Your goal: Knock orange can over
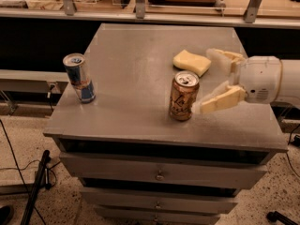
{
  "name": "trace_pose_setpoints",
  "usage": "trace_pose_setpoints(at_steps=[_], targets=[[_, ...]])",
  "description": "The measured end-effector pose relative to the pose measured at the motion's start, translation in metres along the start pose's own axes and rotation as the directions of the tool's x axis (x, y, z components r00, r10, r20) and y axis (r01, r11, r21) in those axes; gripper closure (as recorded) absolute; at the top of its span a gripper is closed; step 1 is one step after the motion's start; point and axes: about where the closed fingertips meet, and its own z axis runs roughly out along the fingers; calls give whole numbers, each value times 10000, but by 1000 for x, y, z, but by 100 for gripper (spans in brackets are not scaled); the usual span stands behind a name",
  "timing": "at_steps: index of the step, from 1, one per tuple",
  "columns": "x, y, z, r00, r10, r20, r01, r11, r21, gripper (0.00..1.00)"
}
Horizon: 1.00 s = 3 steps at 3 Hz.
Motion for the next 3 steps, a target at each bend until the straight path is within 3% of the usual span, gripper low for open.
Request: trace_pose_setpoints(at_steps=[1,2,3], targets=[[0,10,21,9970,-331,700,362,9984,-436,0],[6,13,35,9951,-440,888,489,9974,-534,0],[16,7,44,9953,-174,957,216,9988,-429,0]])
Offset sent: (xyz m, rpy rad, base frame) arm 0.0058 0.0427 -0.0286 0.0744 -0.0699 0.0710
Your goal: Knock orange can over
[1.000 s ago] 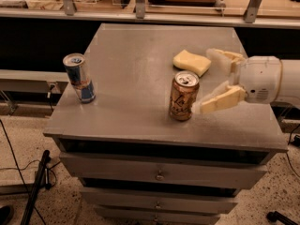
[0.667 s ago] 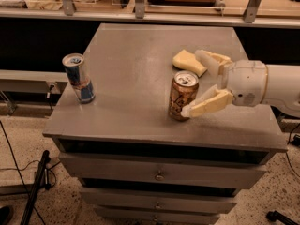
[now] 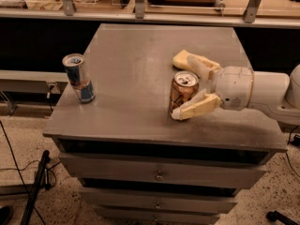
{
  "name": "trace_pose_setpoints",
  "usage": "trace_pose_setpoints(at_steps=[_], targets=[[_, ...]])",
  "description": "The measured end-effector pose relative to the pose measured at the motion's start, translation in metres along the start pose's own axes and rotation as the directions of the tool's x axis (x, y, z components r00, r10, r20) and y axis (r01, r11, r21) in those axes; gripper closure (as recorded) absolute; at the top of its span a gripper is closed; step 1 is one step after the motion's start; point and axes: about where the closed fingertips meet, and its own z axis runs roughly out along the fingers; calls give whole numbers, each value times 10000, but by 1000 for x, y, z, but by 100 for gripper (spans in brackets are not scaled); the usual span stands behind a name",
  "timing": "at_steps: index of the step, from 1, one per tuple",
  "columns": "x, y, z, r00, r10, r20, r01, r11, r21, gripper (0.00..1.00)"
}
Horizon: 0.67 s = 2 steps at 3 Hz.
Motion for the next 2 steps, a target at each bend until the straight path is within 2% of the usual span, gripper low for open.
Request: trace_pose_setpoints(at_steps=[2], targets=[[26,-4,2,9980,526,354,-526,9986,-6,0]])
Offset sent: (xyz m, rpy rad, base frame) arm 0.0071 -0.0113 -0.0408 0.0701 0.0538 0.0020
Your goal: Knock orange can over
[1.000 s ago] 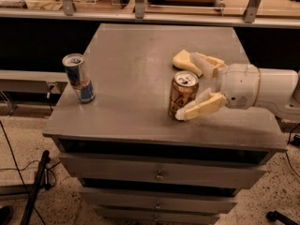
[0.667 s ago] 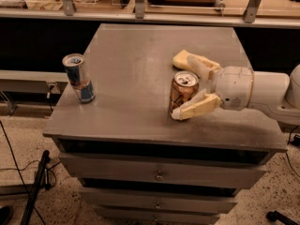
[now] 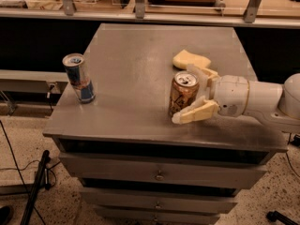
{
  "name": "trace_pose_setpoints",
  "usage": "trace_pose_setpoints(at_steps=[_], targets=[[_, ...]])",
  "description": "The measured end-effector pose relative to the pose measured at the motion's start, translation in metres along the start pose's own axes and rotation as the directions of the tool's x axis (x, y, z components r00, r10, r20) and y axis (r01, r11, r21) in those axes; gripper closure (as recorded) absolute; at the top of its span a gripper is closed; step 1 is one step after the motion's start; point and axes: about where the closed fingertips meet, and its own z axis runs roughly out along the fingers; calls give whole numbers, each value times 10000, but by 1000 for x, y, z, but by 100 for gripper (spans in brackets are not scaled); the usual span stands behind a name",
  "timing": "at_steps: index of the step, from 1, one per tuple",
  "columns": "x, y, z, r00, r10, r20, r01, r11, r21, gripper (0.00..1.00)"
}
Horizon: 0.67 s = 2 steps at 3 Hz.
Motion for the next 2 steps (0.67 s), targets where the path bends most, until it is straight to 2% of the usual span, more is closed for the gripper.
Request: trace_pose_setpoints(at_steps=[2], targets=[[16,3,-1,9999,-134,-37,133,9994,-311,0]])
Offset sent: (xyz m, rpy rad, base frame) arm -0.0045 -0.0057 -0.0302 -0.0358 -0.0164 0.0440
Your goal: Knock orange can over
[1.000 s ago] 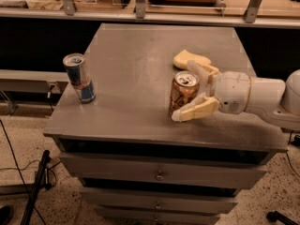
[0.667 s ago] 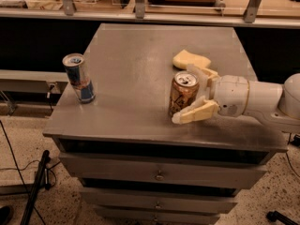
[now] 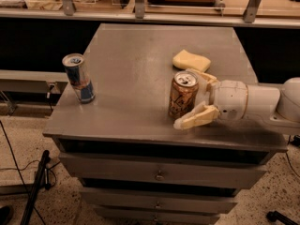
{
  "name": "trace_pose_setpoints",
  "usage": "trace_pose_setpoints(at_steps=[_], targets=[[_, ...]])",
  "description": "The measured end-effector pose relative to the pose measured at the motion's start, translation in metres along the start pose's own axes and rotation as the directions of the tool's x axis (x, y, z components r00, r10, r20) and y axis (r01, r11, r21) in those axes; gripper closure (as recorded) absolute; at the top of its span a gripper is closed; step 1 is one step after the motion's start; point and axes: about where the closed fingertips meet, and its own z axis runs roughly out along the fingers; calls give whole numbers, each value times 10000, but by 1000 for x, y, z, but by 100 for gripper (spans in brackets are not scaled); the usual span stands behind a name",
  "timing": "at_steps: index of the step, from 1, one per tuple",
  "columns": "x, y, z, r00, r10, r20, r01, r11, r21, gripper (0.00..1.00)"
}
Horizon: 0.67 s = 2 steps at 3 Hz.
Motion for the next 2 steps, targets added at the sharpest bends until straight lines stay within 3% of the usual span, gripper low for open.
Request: trace_pose_setpoints(at_steps=[2], targets=[[16,0,-1,9989,-244,-394,247,9997,76,0]])
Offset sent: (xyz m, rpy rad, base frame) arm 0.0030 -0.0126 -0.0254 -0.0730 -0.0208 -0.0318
